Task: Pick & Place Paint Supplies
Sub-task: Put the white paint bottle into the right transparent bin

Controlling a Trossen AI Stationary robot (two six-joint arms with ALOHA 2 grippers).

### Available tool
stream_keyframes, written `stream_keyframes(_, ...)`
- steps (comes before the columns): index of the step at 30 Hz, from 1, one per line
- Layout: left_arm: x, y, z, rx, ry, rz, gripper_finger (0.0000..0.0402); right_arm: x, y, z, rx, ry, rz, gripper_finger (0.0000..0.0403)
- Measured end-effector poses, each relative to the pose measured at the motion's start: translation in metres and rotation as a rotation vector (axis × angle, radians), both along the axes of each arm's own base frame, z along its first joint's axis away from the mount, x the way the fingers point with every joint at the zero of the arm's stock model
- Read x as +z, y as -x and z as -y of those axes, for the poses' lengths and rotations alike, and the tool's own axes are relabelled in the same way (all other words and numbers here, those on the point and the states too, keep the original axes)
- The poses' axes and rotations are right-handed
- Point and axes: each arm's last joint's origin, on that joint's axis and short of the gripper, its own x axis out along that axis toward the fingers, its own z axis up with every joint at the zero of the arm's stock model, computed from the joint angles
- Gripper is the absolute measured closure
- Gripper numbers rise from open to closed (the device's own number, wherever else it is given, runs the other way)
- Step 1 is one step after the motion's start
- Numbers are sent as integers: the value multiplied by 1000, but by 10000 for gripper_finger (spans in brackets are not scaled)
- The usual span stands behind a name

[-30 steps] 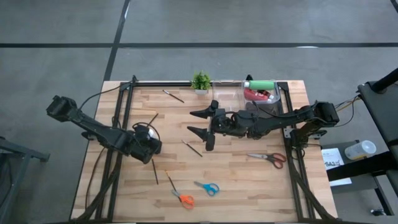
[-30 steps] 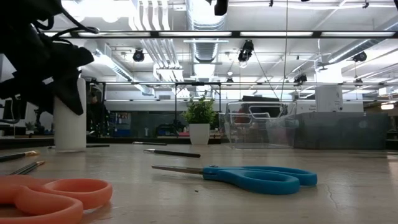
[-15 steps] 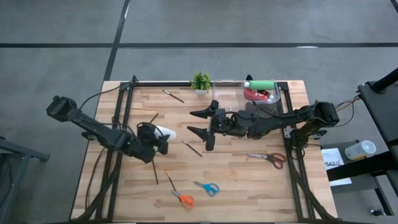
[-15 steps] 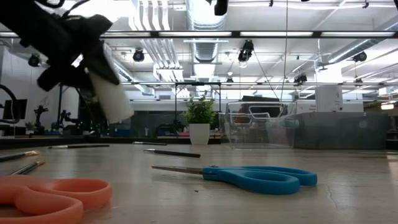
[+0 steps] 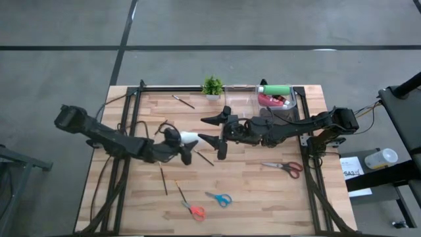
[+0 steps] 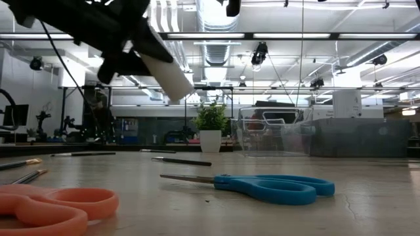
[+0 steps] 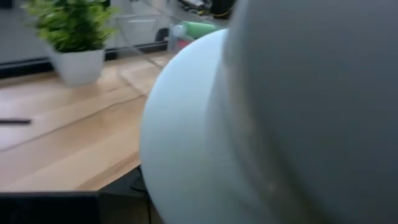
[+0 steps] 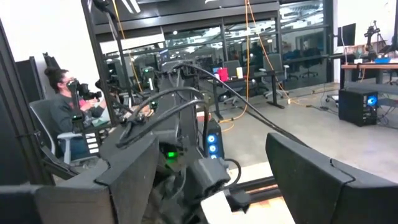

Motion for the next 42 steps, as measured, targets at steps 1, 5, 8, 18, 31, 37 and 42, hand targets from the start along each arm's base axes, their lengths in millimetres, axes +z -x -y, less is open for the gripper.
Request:
stream_keyframes(1, -3, -5, 1, -17, -15, -1, 197, 0, 0, 0, 0, 0, 0, 108)
stream_keyframes(5, -10, -27, 3, -57, -60, -26, 197, 0, 0, 0, 0, 1, -2, 108)
stream_keyframes(8, -15, -45, 2, -100, -80, -78, 197, -1, 0, 0, 0, 1, -11, 108)
stream_keyframes(18, -14, -90, -9, -172, -42, -260, 197, -1, 0, 1, -4, 0, -12, 108)
stream_keyframes(31, -23, -103, -15, -211, -4, -297, 197, -2, 0, 0, 1, 3, -22, 108)
stream_keyframes(37, -37, -106, -22, -196, 66, -317, 197, -3, -1, 0, 1, 5, -24, 108)
stream_keyframes(42, -44, -107, -28, -168, 185, -311, 197, -4, -1, 0, 2, 6, -33, 108)
